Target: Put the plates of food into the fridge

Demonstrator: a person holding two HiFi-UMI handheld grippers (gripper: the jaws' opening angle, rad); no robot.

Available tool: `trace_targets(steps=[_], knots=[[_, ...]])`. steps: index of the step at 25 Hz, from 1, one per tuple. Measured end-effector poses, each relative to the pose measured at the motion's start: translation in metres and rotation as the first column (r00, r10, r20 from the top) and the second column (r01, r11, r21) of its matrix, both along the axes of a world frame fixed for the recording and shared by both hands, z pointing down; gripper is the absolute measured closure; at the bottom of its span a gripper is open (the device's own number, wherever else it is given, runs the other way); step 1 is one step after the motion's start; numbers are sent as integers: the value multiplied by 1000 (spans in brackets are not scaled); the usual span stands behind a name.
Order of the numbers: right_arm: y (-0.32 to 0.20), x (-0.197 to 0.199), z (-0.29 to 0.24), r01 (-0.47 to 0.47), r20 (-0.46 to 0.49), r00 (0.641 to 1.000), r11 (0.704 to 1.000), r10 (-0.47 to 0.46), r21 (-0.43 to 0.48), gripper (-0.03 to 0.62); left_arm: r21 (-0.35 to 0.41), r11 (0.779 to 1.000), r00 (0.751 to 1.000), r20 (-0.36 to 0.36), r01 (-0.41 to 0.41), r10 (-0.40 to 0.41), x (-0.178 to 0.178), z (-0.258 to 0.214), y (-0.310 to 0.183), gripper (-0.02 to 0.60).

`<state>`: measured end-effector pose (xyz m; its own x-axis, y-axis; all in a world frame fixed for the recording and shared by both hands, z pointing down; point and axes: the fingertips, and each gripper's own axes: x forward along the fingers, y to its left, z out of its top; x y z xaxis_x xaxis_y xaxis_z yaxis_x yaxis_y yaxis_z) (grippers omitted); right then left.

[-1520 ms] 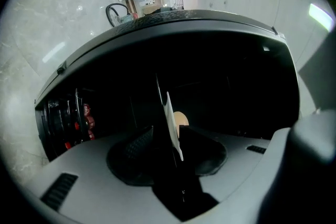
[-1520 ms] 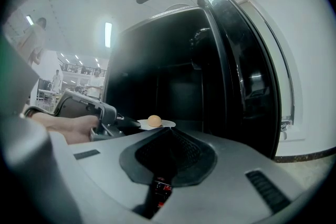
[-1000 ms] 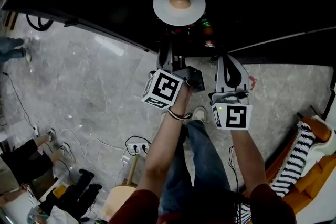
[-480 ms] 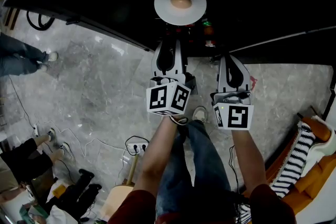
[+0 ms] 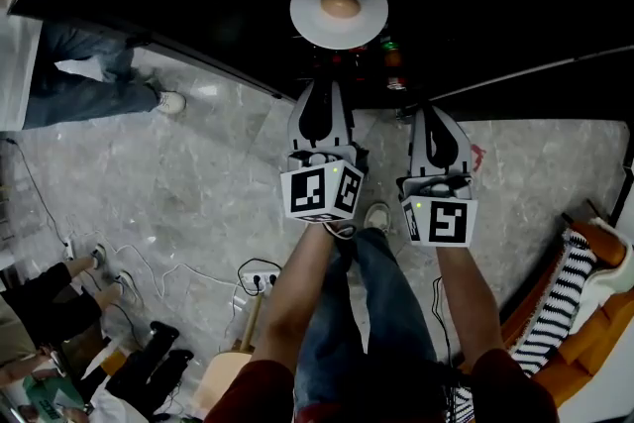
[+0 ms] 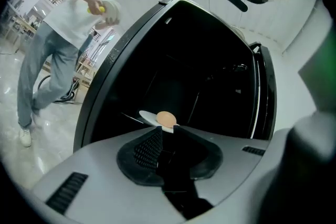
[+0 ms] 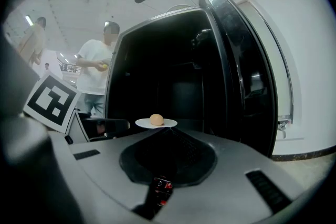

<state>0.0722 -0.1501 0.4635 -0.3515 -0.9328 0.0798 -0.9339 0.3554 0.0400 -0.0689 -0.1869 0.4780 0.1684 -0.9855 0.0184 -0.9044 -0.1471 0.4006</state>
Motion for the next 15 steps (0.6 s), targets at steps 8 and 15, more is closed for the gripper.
trace_targets(steps=[8,15], knots=[[0,2,1,-2,2,1000,1000,2,-2,583,-9,1000,1000,30,4,-3,3,1,-3,575],[-1,1,-4,-1,2,1000,1000,1,6,583,-9,1000,998,55,6,-5,7,-4,-10,575]])
